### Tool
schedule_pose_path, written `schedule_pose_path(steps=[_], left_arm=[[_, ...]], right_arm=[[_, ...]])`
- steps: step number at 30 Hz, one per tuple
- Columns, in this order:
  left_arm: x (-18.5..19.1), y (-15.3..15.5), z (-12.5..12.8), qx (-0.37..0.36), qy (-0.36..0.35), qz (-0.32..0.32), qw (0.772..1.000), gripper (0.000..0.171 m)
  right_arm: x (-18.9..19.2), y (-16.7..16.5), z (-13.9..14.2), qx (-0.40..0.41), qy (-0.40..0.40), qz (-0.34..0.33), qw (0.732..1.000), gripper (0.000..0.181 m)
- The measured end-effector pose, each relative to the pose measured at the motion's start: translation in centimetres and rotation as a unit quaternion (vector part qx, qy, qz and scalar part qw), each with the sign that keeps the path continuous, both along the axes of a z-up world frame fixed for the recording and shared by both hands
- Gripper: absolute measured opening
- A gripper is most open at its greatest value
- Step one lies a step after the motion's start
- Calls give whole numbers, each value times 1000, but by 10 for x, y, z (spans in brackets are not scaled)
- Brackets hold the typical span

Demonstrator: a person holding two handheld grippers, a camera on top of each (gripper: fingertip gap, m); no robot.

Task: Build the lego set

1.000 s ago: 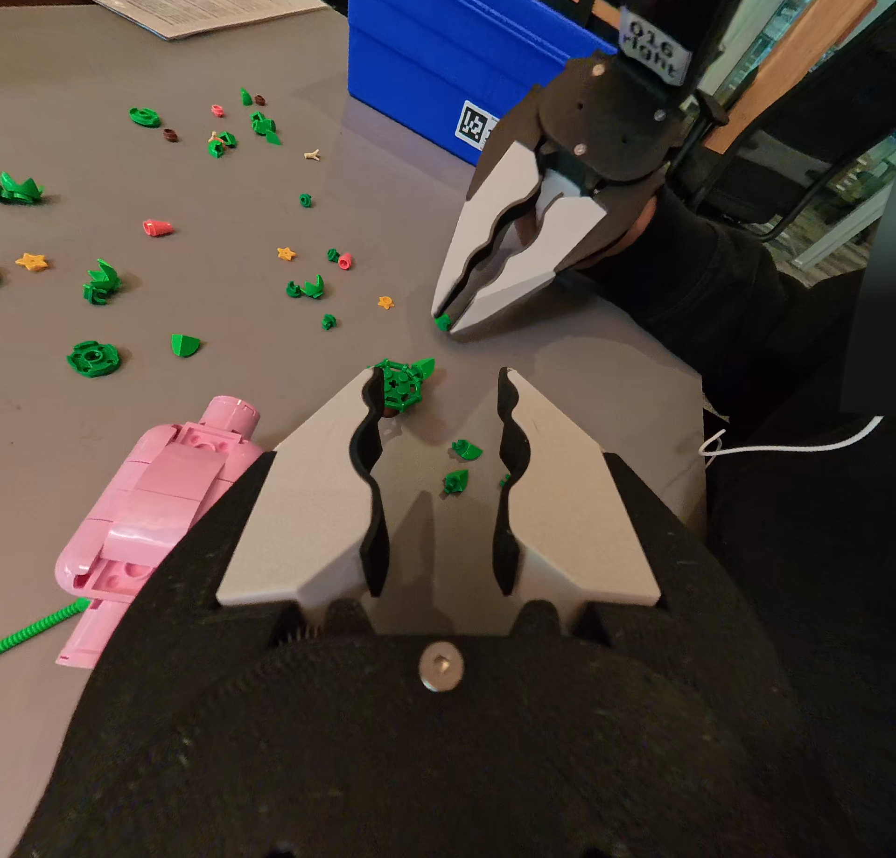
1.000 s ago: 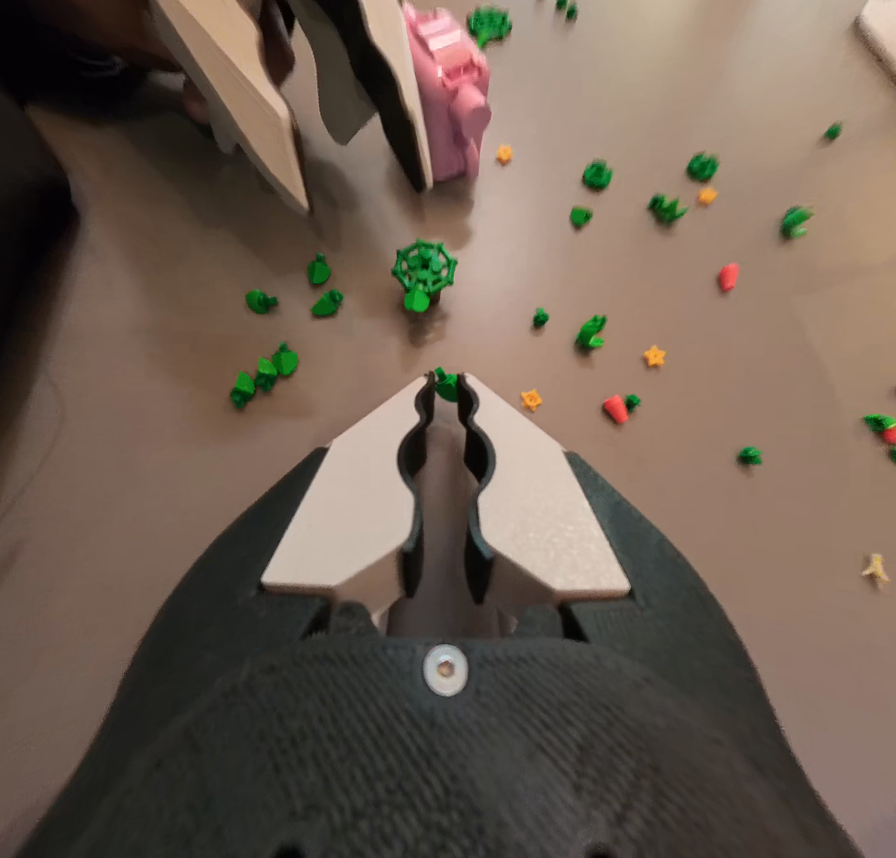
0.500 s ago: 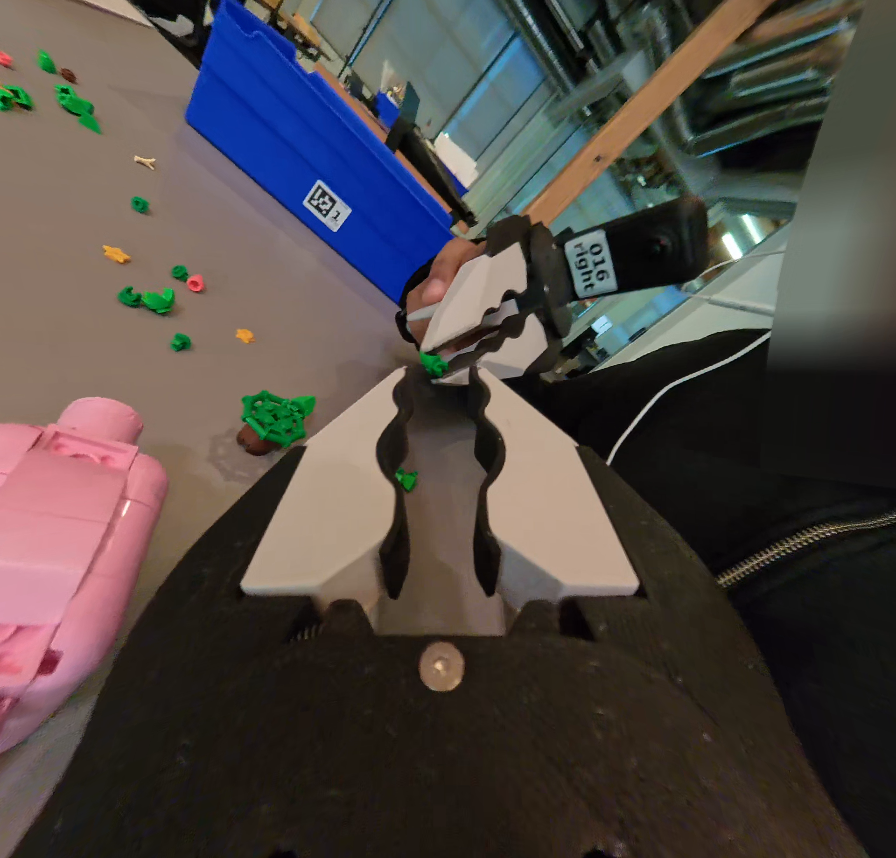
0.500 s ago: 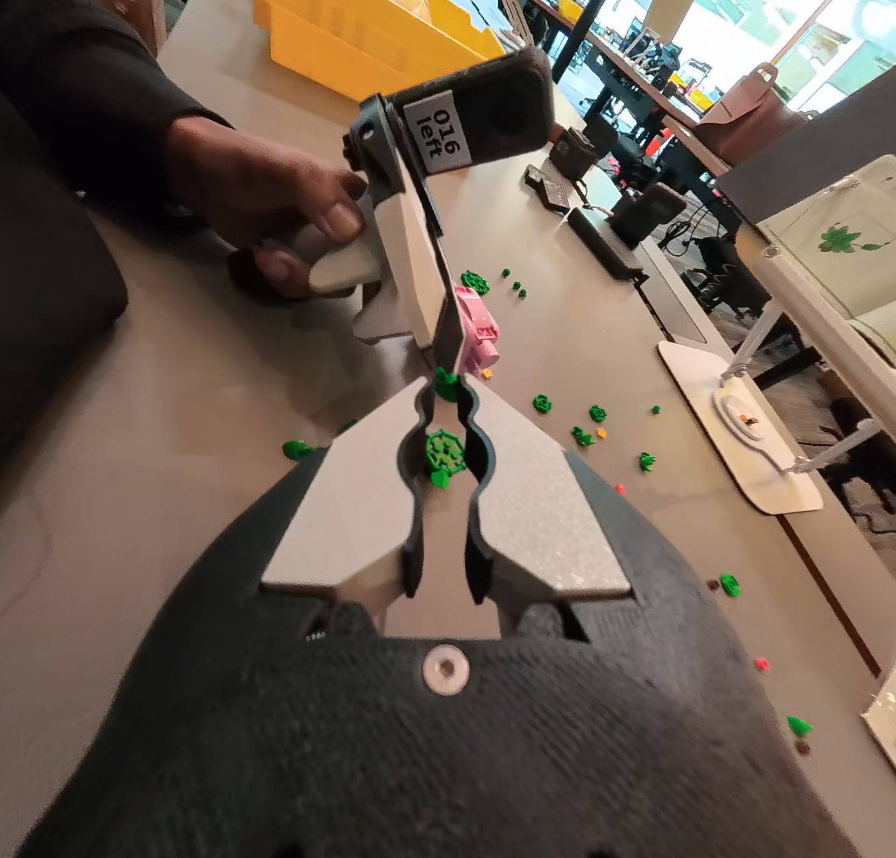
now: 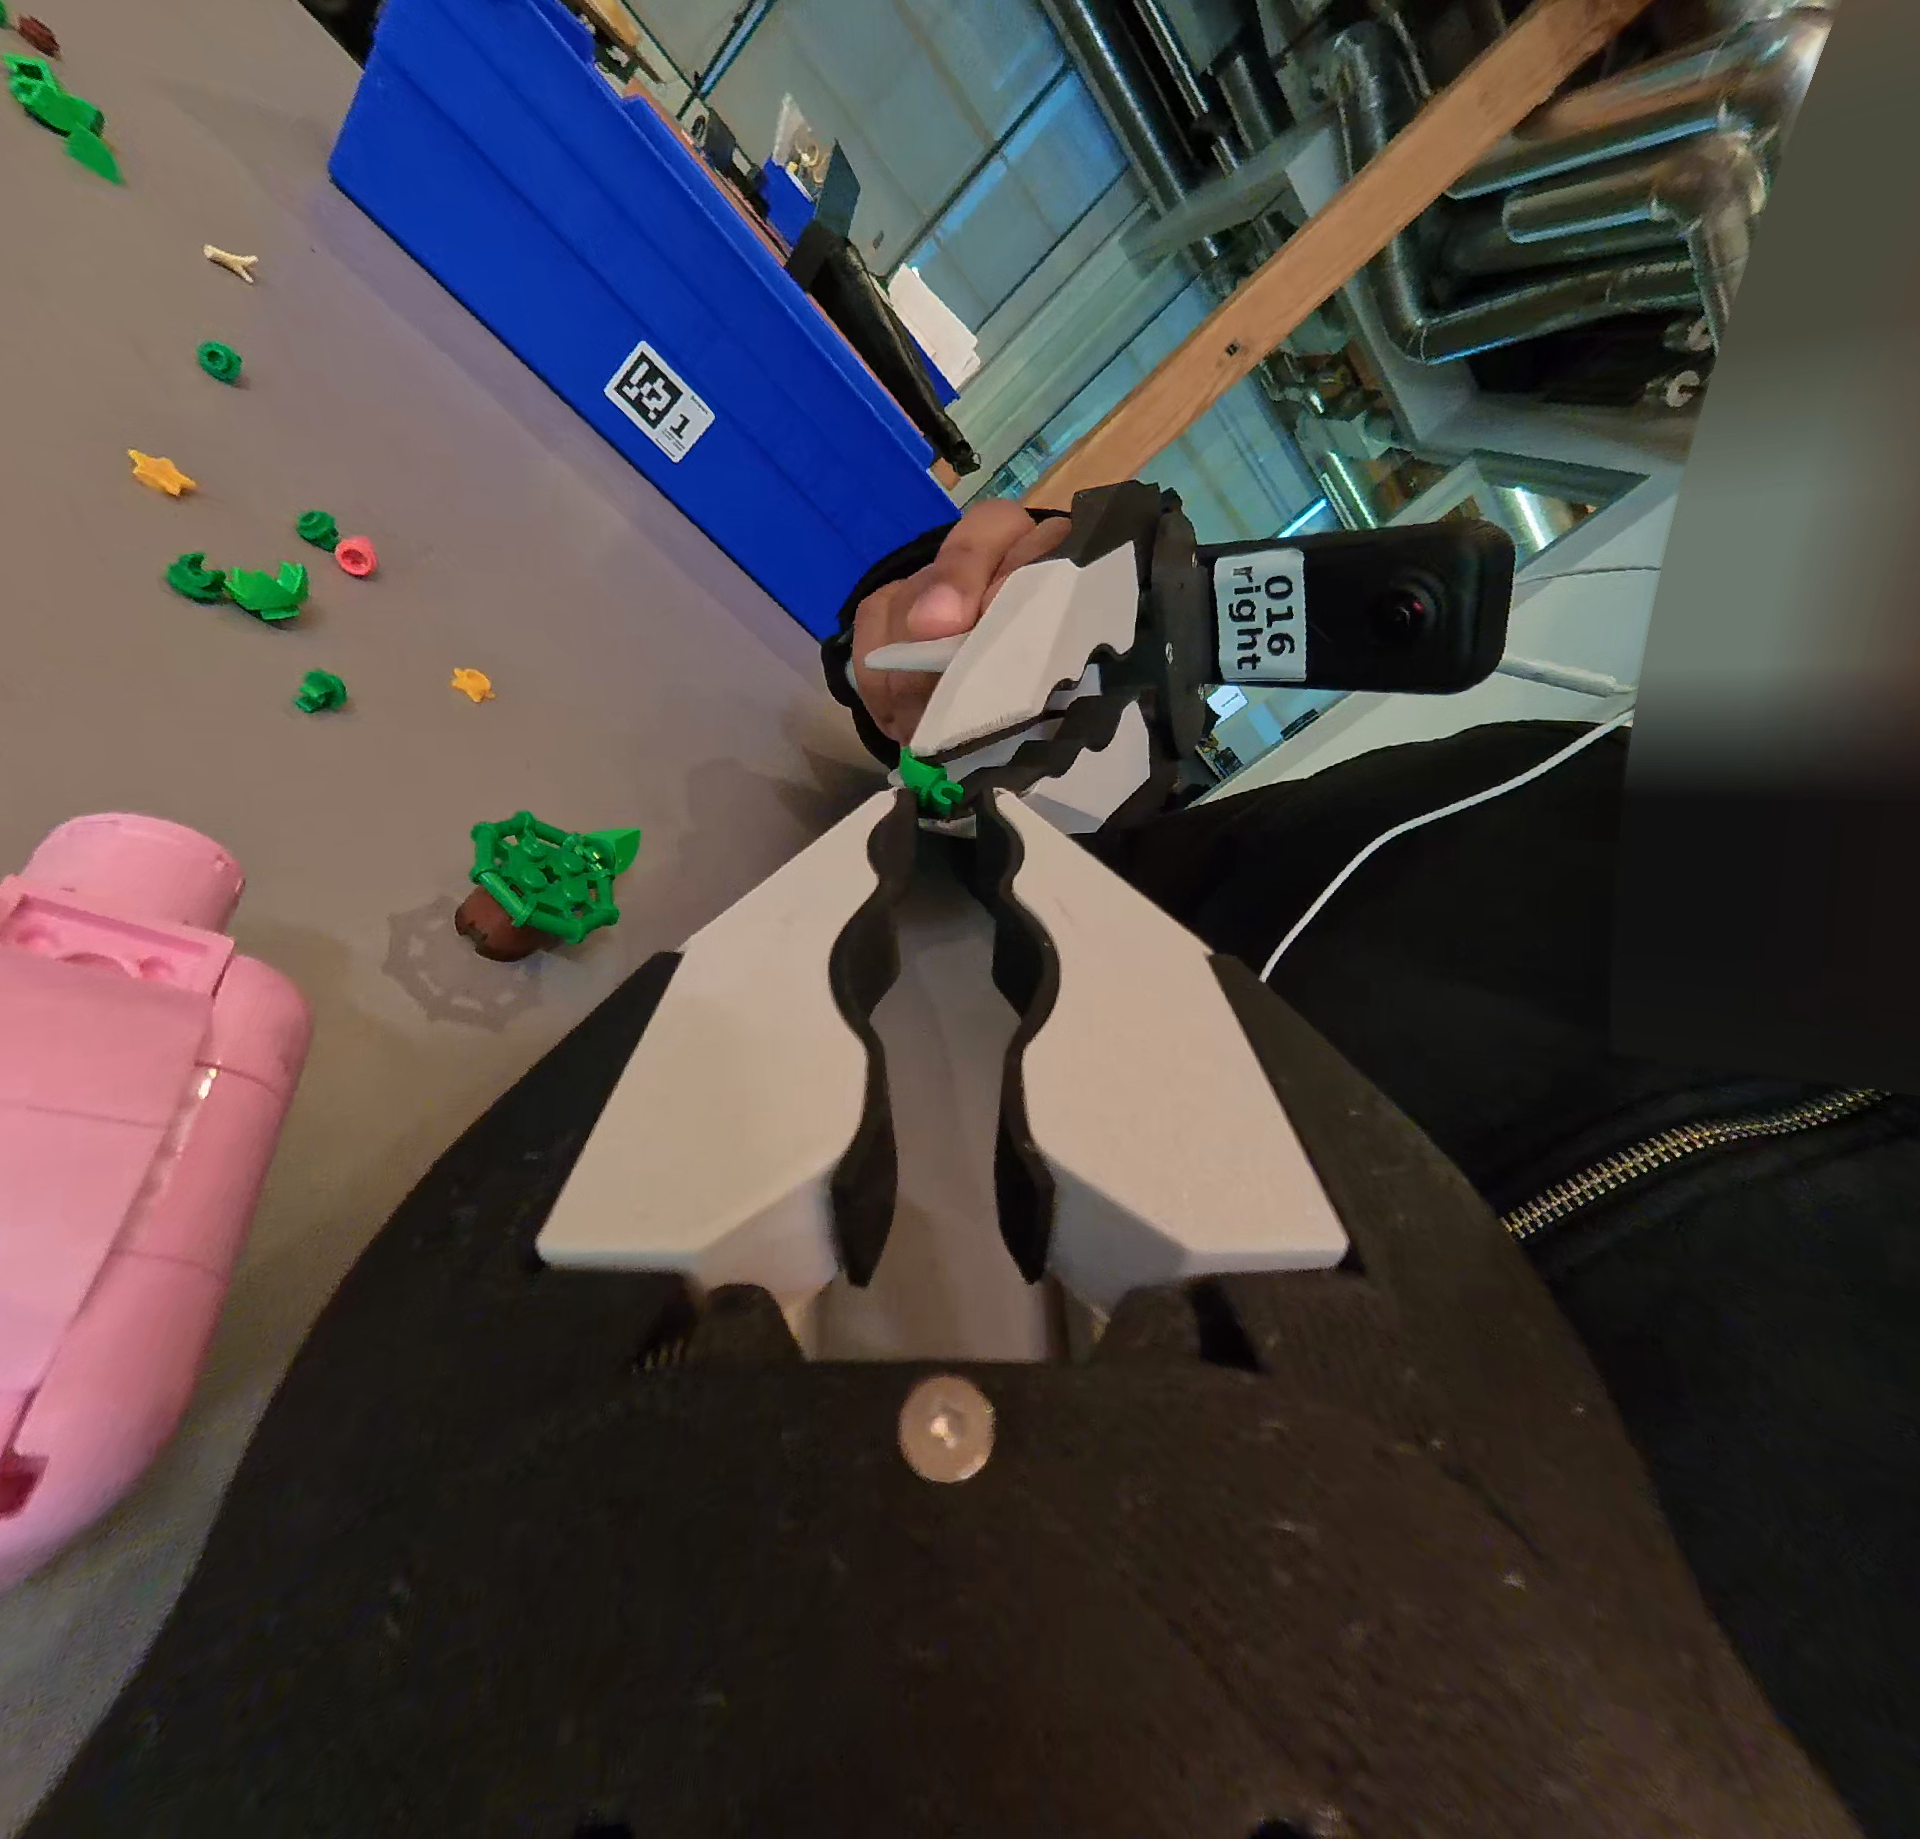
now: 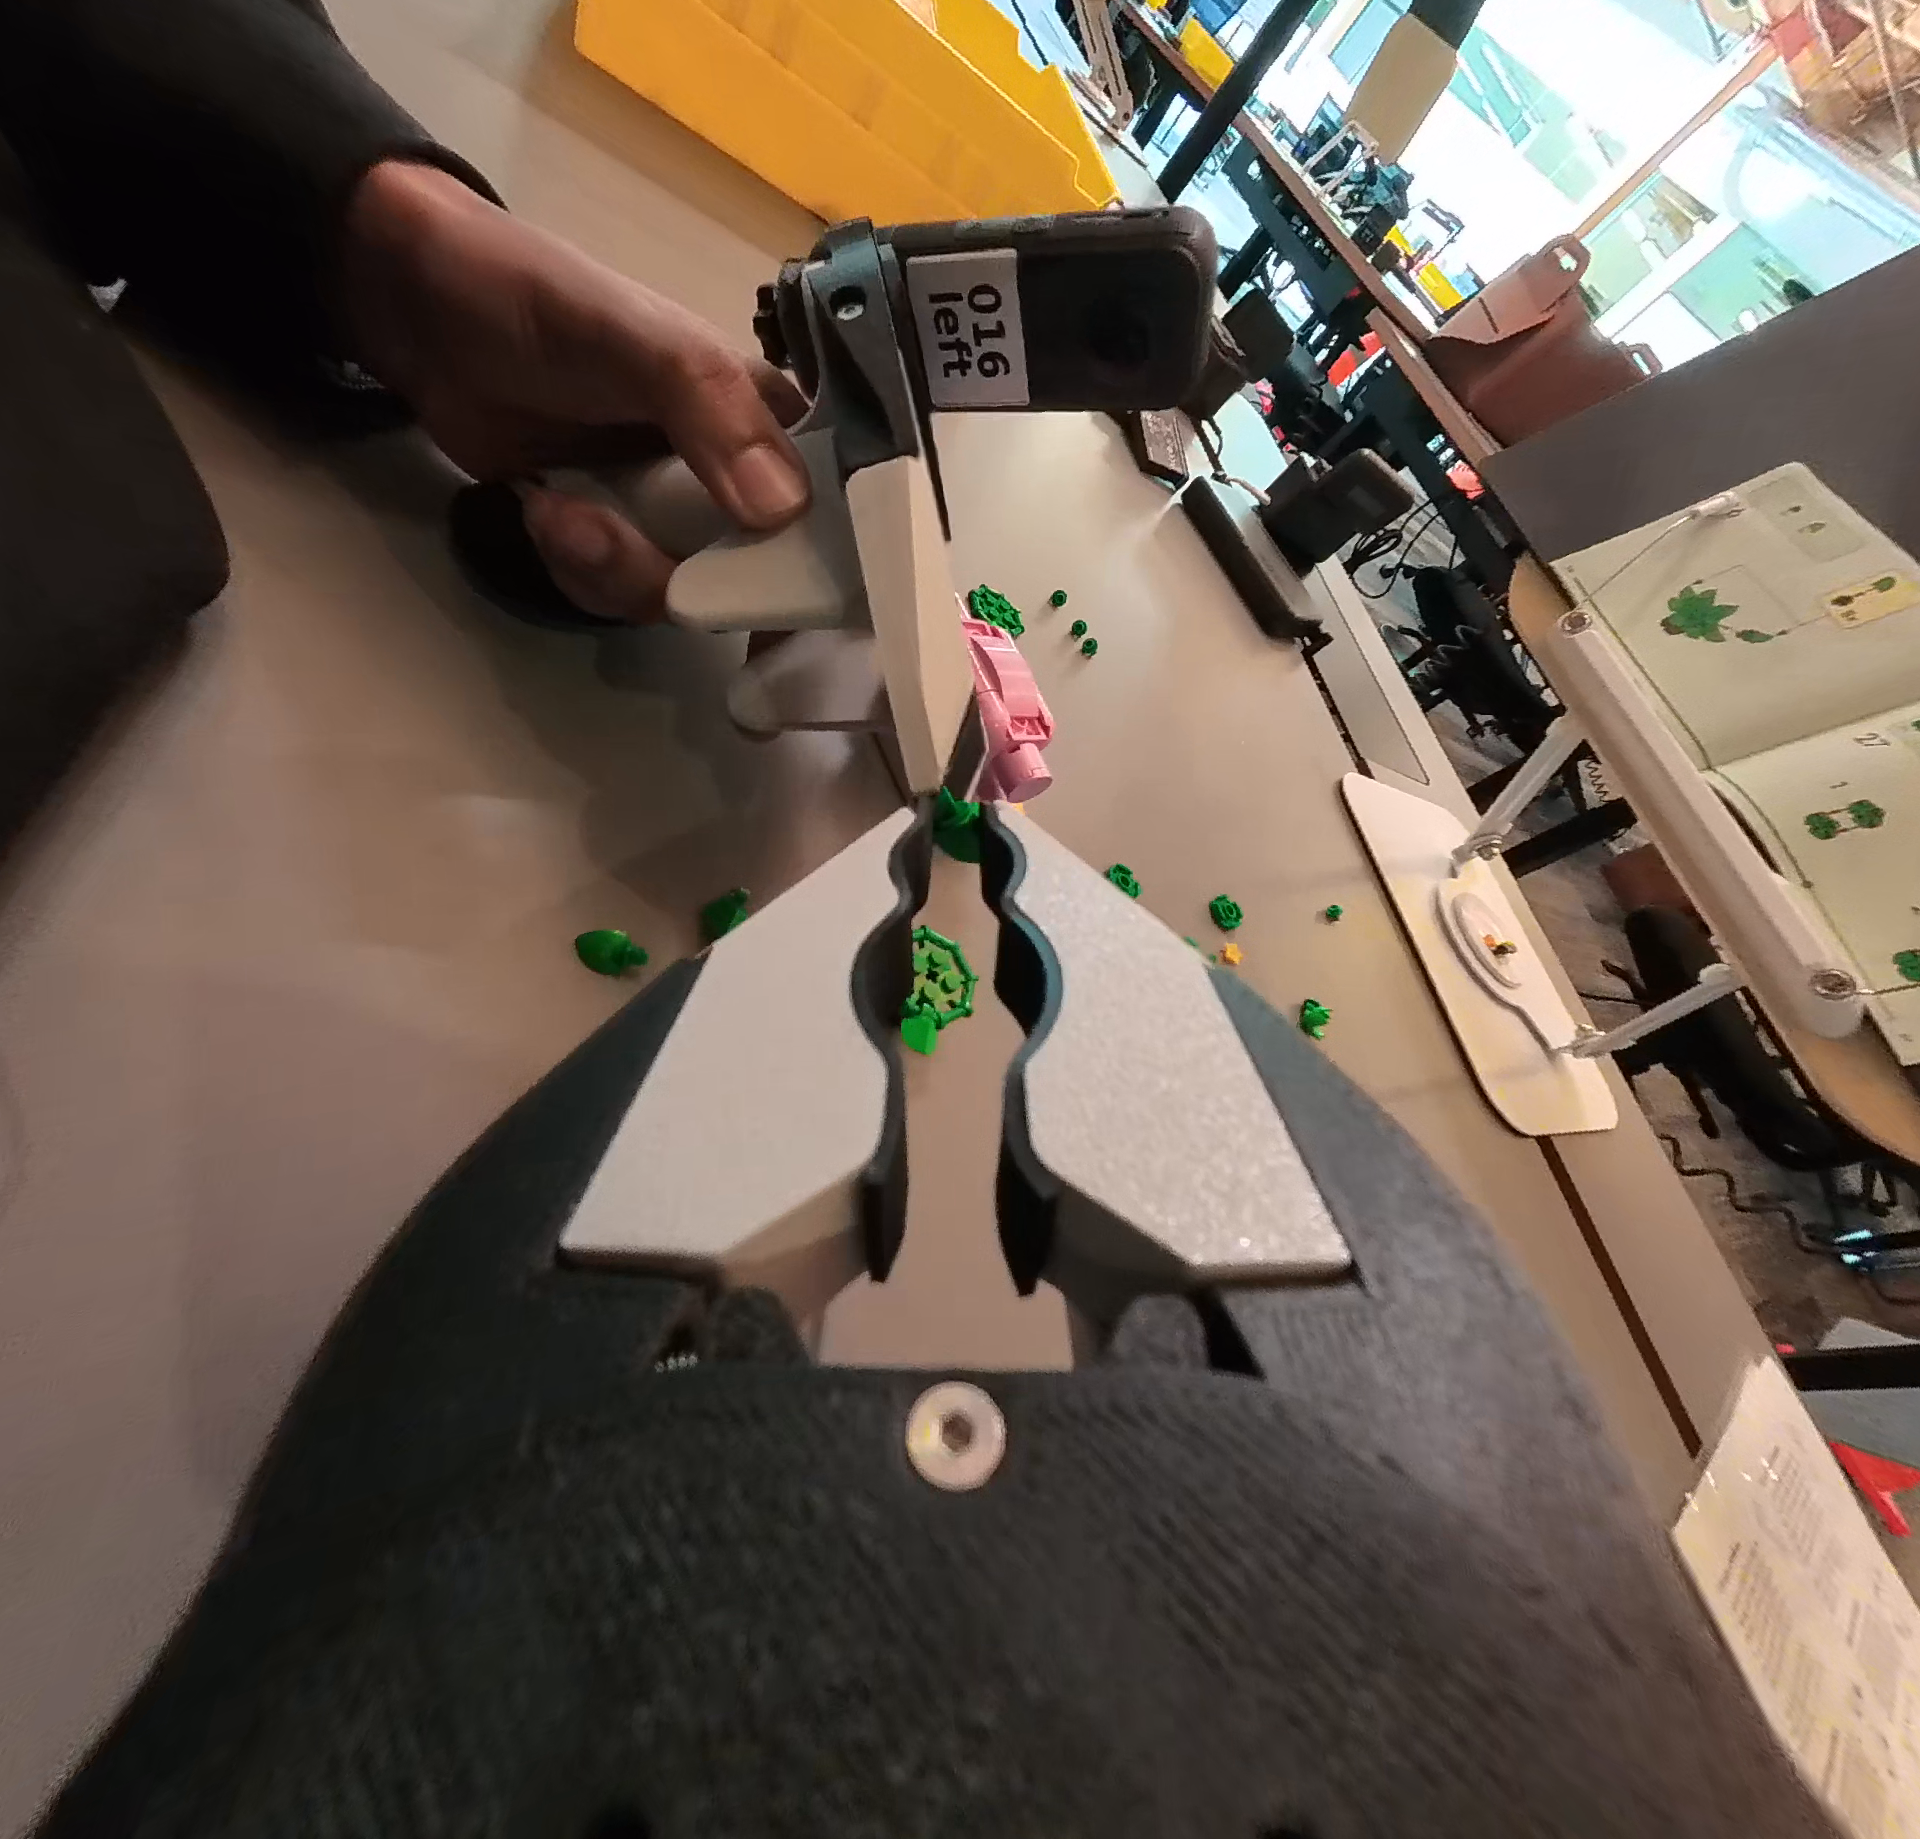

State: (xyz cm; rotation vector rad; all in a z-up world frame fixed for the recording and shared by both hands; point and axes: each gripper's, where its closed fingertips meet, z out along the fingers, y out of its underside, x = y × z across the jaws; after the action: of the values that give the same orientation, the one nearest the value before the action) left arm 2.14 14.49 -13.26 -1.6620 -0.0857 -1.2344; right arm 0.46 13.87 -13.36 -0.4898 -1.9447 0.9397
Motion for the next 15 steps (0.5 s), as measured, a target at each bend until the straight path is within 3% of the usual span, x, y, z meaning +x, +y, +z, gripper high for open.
schedule_pose_path(steps=[10, 15], left_arm=[[-2, -1, 0, -7, -8, -2, 1000, 6], [-9, -2, 3, 2, -8, 10, 1000, 3]], right_arm=[[1, -5, -1, -7, -3, 12, 1000, 8], [5, -5, 8, -152, -65, 45, 985, 24]])
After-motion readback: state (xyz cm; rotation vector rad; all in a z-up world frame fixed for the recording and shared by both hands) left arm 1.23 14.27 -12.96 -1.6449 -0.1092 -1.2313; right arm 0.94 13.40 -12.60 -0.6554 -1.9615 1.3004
